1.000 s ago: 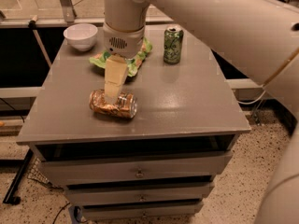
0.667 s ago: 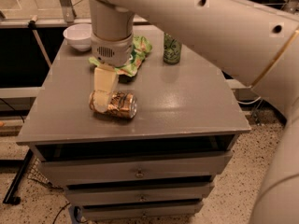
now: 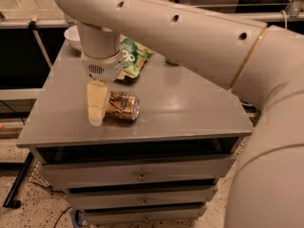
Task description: Place orange can upright
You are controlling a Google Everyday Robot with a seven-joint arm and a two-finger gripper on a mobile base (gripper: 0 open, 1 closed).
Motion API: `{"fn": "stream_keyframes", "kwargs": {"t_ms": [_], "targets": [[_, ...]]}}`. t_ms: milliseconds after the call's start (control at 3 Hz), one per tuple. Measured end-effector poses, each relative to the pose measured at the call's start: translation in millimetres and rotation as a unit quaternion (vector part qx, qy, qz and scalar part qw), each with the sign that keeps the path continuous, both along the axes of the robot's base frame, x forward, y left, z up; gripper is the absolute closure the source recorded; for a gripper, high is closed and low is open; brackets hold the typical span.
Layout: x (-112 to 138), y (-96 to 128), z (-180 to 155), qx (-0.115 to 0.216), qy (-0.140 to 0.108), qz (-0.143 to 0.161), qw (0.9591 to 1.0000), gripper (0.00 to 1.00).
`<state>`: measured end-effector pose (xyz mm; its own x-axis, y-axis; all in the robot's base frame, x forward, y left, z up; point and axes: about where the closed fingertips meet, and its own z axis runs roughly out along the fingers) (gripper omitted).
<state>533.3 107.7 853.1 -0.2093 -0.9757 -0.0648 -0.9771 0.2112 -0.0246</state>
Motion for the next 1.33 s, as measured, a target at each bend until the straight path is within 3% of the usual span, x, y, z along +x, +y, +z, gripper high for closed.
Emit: {"fn": "stream_keyframes", "kwargs": {"t_ms": [333, 667, 1333], "targets": [[3.2, 7.1, -10.8, -0.009, 0.003, 0.001, 1.0, 0.0], [6.6, 9.9, -17.8, -0.015, 0.003, -0.002, 0.9999, 0.18], [9.6, 2.6, -20.5, -0.021, 0.0, -0.014, 0.9997, 0.63]]}}
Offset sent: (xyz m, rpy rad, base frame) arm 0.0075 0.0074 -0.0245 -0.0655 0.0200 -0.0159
